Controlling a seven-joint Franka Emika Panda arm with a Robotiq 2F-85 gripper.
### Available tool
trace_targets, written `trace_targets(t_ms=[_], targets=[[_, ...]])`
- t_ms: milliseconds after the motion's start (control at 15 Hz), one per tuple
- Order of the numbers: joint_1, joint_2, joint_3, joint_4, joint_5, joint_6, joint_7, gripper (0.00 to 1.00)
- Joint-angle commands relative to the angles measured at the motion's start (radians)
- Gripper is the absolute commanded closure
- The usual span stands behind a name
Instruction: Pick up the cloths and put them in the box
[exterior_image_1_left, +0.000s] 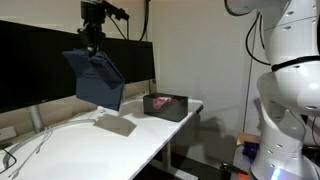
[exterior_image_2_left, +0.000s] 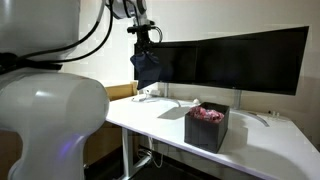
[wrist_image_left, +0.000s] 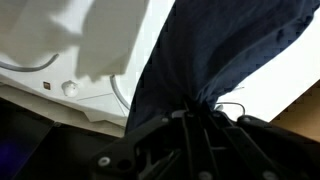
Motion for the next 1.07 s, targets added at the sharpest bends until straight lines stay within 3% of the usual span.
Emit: trace_targets(t_ms=[0,200,267,333,1000], targets=[[-0.052,-0.168,-0.033,-0.155,0.032,0.024,-0.096,0.96],[-0.08,-0.247,-0.075,-0.211,0.031,0.022,-0.152,0.96],[-0.139,-0.265,-0.038,-0.22,0.03,0.018,-0.167,0.96],[-0.154,-0.284,-0.046,-0.232,0.031,0.016,-0.184,0.96],[-0.3,-0.265,-0.108,-0.207,0.06,-0.048,-0.327,0.96]])
